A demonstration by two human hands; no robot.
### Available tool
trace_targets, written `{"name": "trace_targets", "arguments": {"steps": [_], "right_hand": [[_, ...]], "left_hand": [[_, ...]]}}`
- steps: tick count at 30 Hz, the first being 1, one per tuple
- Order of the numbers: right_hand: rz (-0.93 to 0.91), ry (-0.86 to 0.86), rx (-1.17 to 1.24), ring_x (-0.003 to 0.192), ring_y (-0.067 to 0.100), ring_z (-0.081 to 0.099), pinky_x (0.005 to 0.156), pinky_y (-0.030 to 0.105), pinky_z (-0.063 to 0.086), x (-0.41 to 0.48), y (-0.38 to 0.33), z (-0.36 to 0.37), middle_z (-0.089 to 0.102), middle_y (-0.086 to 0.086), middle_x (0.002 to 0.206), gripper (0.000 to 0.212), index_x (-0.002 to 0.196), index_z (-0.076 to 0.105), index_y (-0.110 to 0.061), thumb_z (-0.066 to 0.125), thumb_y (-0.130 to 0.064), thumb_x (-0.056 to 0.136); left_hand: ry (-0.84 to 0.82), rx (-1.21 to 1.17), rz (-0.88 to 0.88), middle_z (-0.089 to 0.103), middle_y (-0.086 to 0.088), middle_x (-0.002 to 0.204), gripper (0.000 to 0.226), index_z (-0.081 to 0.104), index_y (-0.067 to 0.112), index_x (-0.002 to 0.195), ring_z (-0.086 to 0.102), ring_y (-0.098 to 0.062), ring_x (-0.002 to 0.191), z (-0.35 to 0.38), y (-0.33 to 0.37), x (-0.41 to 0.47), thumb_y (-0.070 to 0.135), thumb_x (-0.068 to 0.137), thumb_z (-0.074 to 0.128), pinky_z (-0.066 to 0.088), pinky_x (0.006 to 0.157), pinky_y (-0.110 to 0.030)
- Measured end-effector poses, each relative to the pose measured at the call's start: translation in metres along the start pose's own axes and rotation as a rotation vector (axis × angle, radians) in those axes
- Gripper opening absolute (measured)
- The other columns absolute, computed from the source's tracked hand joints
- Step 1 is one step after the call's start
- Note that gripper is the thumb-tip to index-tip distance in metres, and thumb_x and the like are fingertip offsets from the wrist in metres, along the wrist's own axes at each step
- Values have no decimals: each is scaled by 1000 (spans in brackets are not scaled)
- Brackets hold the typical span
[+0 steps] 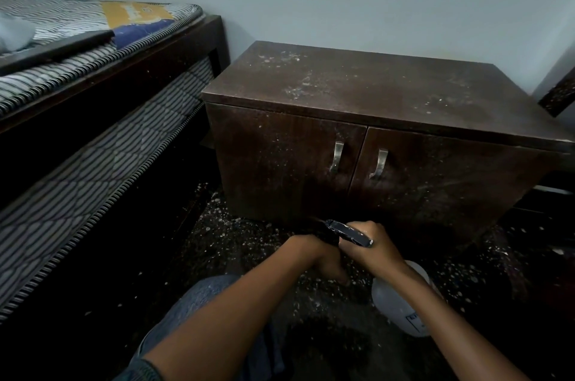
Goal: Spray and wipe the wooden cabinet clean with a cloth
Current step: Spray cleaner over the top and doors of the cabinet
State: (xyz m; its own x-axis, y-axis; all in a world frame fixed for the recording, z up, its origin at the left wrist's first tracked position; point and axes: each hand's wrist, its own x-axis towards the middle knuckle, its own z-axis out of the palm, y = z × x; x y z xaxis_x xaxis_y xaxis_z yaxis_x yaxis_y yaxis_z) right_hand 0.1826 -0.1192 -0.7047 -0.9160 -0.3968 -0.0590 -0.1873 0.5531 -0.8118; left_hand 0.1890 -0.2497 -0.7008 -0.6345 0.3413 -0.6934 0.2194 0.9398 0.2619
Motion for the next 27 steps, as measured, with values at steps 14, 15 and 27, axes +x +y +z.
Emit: {"name": "trace_targets", "arguments": {"steps": [14, 15, 27], "right_hand": [[239, 185, -78, 52, 16, 44, 53, 28, 30, -22, 23, -36, 44, 0, 52, 29, 55, 45, -13, 62, -10, 79], [266, 219, -86, 51, 16, 44, 52, 28, 30, -25, 24, -40, 43, 0, 51, 30, 54, 45, -13, 62, -10, 79], [77, 534, 171, 50, 23, 44, 43, 27, 32, -37, 1, -72, 48, 12, 54, 21, 68, 53, 8, 57, -4, 85]], "left_hand": [[-18, -3, 17, 49, -20, 135, 51, 52, -5, 126, 47, -34, 123, -5, 18, 6, 35, 97, 43, 39, 99, -37], [-7, -10, 17, 49, -19, 136, 51, 51, -5, 127, 46, -34, 125, -5, 20, 6, 35, 97, 42, 38, 100, -37], [20, -6, 32, 45, -16, 141, 55, 46, 0, 134, 42, -33, 129, -8, 40, 10, 39, 95, 43, 37, 107, -41]]}}
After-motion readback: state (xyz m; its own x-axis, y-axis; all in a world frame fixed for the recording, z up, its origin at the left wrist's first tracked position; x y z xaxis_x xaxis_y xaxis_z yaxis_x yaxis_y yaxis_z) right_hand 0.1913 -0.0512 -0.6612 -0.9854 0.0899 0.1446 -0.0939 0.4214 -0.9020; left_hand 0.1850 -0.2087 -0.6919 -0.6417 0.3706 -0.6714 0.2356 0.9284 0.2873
